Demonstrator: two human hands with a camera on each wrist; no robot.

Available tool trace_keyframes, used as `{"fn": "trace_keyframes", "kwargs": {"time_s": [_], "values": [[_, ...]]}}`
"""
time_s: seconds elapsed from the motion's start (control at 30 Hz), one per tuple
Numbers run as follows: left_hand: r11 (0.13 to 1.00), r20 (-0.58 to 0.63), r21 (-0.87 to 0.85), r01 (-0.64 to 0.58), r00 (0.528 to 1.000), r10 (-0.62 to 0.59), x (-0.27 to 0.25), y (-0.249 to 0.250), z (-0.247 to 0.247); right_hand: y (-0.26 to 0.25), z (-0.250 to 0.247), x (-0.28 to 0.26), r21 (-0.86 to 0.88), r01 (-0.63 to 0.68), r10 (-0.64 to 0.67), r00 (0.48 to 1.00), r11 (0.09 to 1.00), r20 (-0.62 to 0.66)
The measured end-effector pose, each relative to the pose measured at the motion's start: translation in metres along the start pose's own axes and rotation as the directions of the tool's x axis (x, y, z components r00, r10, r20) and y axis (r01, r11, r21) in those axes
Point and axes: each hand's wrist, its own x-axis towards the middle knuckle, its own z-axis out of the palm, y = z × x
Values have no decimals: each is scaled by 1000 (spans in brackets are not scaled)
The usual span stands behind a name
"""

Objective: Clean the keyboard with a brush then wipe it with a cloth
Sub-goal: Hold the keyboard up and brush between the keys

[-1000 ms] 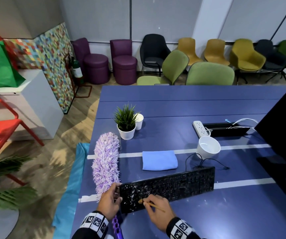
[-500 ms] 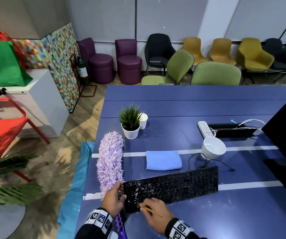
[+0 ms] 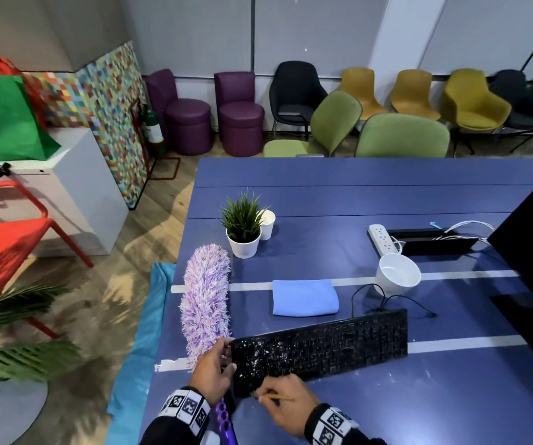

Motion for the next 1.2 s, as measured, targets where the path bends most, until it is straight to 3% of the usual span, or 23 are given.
{"fn": "trace_keyframes", "kwargs": {"time_s": [0.1,0.2,0.27,0.4,0.53,0.6,0.7,0.83,0.97,1.2], "values": [[1000,-1,4,-24,1000,24,1,1,-1,4,-1,0,43,-54,57,995,998,-76],[1000,4,20,-24,1000,24,1,-4,-1,10,-8,-1,56,-119,118,993,991,14],[999,12,23,-26,1000,26,1,-7,-1,12,-16,-4,102,-144,146,989,984,-8],[1000,18,11,-26,1000,26,0,-8,0,18,-40,-16,231,-152,204,953,961,-223],[999,10,18,-35,999,35,0,-7,1,29,-51,-20,296,-193,314,836,936,-449],[999,10,17,-40,999,40,2,-8,1,30,-47,-17,272,-182,289,855,945,-431],[999,-3,18,-46,999,46,3,-7,0,23,-39,-13,262,-122,198,937,957,-287],[998,-5,11,-59,998,59,1,-2,0,26,-36,-11,294,-136,243,898,946,-367],[998,-31,33,-57,998,58,0,-5,-1,20,-35,-10,300,-168,235,950,939,-204],[999,-23,29,-43,999,43,-2,-12,0,20,-41,-14,253,-59,153,917,966,-368]]}}
